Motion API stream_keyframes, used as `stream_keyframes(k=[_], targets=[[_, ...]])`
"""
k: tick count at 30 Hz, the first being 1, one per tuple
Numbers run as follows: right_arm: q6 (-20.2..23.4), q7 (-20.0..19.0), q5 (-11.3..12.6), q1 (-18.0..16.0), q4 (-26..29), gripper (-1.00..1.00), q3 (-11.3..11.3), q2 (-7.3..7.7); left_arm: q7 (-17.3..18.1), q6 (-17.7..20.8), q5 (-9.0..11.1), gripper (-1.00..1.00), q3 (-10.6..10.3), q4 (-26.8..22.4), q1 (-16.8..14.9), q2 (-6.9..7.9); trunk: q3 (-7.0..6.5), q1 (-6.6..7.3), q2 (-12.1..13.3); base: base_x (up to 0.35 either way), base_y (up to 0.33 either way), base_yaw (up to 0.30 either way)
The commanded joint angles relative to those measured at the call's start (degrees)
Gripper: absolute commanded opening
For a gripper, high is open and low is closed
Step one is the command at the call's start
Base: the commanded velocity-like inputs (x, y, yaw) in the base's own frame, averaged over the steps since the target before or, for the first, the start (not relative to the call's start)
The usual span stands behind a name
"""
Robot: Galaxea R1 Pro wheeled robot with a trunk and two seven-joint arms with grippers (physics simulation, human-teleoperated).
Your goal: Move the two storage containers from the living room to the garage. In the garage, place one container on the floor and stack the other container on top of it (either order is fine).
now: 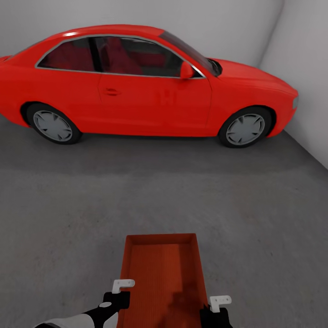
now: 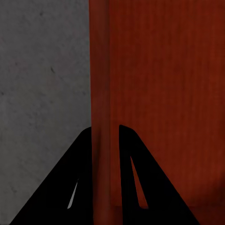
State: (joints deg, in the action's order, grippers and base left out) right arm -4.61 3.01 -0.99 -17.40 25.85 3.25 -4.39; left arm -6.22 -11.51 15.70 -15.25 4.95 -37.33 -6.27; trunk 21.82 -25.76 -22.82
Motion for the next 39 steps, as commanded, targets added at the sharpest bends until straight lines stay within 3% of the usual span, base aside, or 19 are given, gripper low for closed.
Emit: stream_keyframes(k=[1,39], targets=[[-0.17,0.27,0.19,0.00,-0.20,-1.00,0.03,-0.03,0.86,-0.27,-0.89,-1.00,1.25,-1.61,-0.11,-2.34,0.18,-0.02,-0.10,0.000,0.000,0.000],[-0.40,0.42,0.19,0.00,-0.27,-1.00,-0.09,0.00,0.86,-0.36,-0.88,-1.00,1.19,-1.61,-0.11,-2.43,7.17,-8.37,-15.34,0.000,0.000,0.000]])
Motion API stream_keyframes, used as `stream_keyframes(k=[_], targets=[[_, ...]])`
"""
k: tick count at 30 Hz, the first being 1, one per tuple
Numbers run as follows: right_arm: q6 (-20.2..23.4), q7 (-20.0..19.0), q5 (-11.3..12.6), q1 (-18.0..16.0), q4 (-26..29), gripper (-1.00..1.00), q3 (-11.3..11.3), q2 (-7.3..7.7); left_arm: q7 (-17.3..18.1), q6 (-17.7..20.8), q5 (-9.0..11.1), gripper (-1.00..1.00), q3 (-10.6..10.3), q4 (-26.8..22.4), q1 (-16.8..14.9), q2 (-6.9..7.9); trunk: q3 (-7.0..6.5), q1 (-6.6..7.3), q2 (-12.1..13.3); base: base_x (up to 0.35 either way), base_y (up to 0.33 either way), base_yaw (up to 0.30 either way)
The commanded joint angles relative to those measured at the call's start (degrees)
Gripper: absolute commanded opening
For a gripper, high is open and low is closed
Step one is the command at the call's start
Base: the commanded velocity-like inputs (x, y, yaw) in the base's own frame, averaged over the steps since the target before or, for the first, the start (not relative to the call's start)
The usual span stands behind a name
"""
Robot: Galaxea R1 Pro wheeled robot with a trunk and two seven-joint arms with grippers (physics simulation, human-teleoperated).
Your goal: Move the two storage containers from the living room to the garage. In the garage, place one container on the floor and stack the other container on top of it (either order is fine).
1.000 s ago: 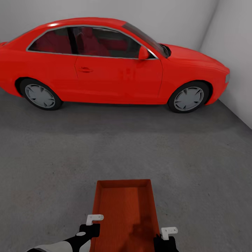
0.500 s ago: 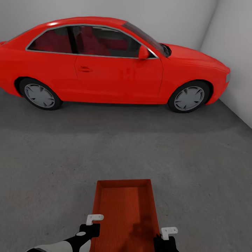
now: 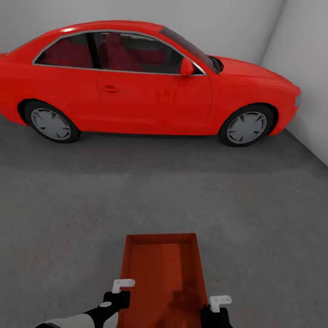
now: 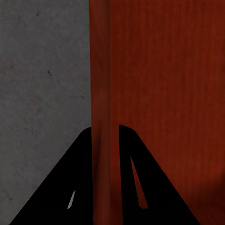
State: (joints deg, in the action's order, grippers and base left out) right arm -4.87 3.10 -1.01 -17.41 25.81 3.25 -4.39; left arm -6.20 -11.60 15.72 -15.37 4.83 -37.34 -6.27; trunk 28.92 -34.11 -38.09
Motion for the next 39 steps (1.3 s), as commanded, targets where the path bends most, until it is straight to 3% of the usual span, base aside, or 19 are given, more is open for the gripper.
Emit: stream_keyframes(k=[1,39], targets=[[-0.14,0.33,0.22,0.01,-0.24,-1.00,-0.09,0.00,0.84,-0.27,-0.89,-1.00,1.31,-1.49,-0.10,-2.43,0.24,-0.23,-0.47,0.000,0.000,0.000],[-0.05,0.32,0.22,0.01,-0.24,-1.00,-0.17,0.00,0.84,-0.36,-0.87,-1.00,1.31,-1.49,-0.10,-2.43,7.07,-8.58,-15.71,0.000,0.000,0.000]])
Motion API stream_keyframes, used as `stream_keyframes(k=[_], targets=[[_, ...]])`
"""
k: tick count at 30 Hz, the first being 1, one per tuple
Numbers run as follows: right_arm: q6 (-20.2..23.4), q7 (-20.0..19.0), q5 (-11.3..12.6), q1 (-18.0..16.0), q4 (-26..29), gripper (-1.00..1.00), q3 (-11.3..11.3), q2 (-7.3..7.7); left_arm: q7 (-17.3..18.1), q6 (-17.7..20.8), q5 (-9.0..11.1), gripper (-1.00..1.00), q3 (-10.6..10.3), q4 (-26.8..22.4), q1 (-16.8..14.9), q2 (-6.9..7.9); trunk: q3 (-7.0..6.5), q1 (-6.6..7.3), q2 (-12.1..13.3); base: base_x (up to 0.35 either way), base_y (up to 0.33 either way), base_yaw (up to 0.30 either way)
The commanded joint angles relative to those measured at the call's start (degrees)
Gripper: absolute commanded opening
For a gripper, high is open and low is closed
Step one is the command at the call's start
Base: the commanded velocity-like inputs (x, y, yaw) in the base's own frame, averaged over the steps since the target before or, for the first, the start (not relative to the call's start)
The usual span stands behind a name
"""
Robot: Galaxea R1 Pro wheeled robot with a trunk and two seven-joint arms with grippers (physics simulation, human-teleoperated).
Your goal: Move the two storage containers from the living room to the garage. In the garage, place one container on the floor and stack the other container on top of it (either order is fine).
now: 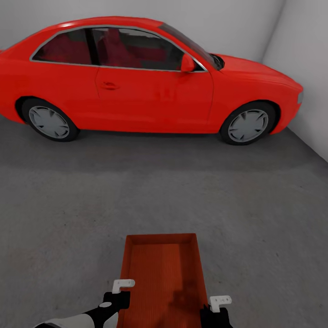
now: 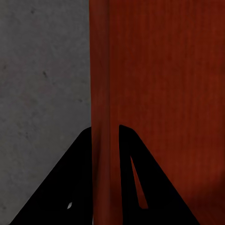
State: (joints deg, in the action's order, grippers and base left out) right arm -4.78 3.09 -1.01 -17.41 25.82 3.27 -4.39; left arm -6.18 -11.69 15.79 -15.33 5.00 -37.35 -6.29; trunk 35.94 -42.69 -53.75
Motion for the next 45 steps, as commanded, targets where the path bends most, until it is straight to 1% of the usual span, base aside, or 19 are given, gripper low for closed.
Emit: stream_keyframes(k=[1,45], targets=[[-0.14,0.31,0.24,0.00,-0.24,-1.00,-0.20,0.00,0.82,-0.26,-0.93,-1.00,1.27,-1.66,-0.09,-2.41,0.23,-0.23,-0.45,0.000,0.000,0.000],[-0.19,0.33,0.22,0.00,-0.24,-1.00,-0.16,0.00,0.82,-0.35,-1.01,-1.00,1.25,-1.66,-0.09,-2.50,8.13,-9.89,-18.10,0.000,0.000,0.000]])
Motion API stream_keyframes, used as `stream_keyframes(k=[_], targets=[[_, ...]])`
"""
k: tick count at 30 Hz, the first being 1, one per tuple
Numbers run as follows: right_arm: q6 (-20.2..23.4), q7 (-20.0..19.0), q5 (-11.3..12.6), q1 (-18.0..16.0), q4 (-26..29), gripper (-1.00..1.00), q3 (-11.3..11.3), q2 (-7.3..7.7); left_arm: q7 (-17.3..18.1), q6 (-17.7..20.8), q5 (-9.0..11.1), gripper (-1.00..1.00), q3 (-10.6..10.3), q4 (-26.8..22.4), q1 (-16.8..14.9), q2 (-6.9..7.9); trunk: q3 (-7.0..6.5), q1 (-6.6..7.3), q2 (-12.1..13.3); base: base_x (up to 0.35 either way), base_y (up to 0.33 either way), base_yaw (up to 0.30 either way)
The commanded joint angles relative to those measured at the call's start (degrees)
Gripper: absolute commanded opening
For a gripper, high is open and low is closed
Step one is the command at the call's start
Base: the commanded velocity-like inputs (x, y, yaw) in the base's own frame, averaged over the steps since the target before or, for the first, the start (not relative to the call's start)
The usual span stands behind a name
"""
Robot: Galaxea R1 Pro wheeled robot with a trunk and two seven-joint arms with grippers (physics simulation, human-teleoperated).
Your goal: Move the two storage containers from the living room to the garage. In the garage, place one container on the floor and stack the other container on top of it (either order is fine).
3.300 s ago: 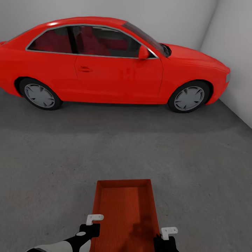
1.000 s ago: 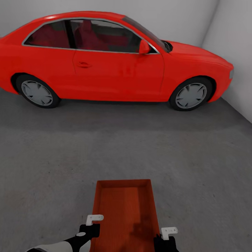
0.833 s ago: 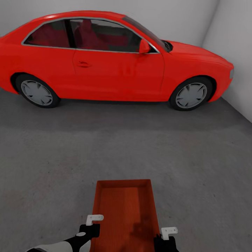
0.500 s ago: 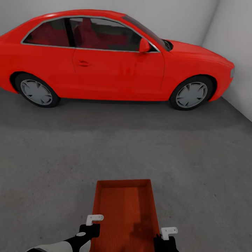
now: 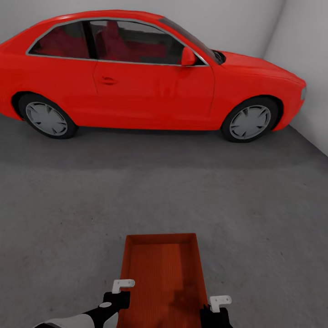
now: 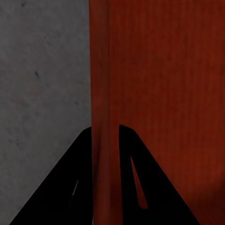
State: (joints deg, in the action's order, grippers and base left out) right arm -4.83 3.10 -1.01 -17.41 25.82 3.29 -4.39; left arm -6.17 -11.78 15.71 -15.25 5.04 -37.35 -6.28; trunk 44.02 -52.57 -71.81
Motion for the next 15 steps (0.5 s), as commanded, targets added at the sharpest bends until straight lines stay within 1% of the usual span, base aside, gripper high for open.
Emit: stream_keyframes(k=[1,15], targets=[[-0.14,0.32,0.22,0.00,-0.24,-1.00,-0.20,0.00,0.81,-0.26,-0.94,-1.00,1.16,-1.70,-0.09,-2.51,0.22,-0.22,-0.44,0.000,0.000,0.000],[-0.13,0.29,0.30,0.00,-0.24,-1.00,-0.22,0.00,0.82,-0.26,-0.94,-1.00,1.10,-1.70,-0.09,-2.59,2.74,-3.30,-6.05,0.000,0.000,0.000]])
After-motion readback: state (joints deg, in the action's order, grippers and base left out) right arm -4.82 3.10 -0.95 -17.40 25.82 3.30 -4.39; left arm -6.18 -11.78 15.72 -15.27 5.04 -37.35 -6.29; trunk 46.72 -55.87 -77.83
